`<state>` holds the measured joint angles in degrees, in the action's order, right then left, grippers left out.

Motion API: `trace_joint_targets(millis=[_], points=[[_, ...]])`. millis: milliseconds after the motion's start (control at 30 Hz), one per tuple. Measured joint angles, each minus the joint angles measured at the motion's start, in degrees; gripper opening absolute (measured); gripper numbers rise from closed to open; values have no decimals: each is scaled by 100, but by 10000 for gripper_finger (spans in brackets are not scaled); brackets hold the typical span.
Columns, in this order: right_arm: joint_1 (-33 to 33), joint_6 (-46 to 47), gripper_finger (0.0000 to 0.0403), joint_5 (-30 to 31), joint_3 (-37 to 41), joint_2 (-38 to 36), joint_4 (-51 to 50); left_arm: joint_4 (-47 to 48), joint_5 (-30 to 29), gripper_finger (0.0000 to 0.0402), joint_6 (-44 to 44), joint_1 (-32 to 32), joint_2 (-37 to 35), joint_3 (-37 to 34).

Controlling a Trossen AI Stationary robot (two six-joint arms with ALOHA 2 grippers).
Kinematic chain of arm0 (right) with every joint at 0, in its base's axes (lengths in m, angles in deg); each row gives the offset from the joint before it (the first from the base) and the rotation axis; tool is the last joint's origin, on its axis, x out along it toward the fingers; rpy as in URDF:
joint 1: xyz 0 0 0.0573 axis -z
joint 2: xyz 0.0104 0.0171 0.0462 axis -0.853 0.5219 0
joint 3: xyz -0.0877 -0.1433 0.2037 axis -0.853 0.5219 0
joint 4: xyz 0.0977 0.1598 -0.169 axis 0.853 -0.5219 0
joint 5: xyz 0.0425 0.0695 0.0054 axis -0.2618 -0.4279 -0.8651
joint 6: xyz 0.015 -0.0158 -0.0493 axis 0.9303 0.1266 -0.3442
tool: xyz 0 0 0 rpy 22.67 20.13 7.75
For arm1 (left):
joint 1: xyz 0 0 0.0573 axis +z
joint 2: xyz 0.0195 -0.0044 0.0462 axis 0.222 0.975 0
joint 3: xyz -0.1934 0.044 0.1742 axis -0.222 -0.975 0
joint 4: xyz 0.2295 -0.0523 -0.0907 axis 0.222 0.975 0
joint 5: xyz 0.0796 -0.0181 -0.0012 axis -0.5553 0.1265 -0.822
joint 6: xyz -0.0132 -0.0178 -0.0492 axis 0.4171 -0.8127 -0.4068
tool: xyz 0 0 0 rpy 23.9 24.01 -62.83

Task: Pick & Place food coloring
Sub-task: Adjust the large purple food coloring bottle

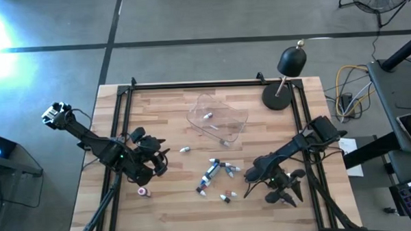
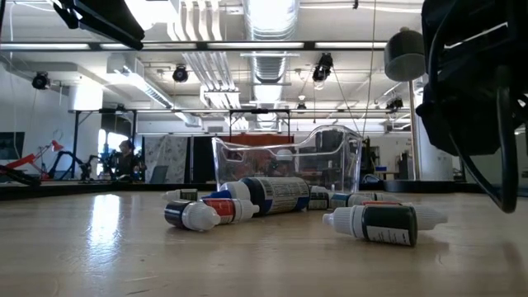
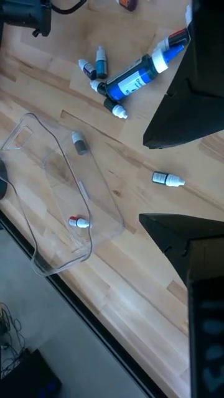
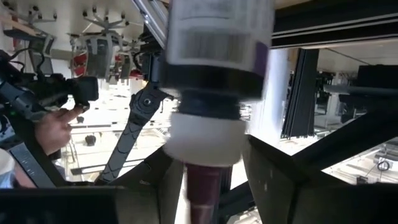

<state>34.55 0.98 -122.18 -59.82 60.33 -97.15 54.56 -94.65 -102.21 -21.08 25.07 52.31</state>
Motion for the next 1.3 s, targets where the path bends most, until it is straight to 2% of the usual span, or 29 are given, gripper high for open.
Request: trace_joint_targets(millis=[333,600,667,800,933,1067,1300], points=[[0,0,162,2,-95,0,0,0,0,156,0,0,0,0],[0,2,189,101,-443,-181,-17,2,0,156,0,0,0,0],[0,-7,199,306,-586,-264,-9,-2,0,156,11,0,0,0],[16,-19,216,1280,-876,-384,-15,0,0,156,15,0,0,0],[26,4,230,1949,-1211,-473,-43,-2,-4,156,24,0,0,0],[51,19,242,2416,-1480,-492,-71,-1,-9,156,26,1,0,0],[48,133,259,2845,-1576,-511,-148,-4,-23,156,23,1,0,0]])
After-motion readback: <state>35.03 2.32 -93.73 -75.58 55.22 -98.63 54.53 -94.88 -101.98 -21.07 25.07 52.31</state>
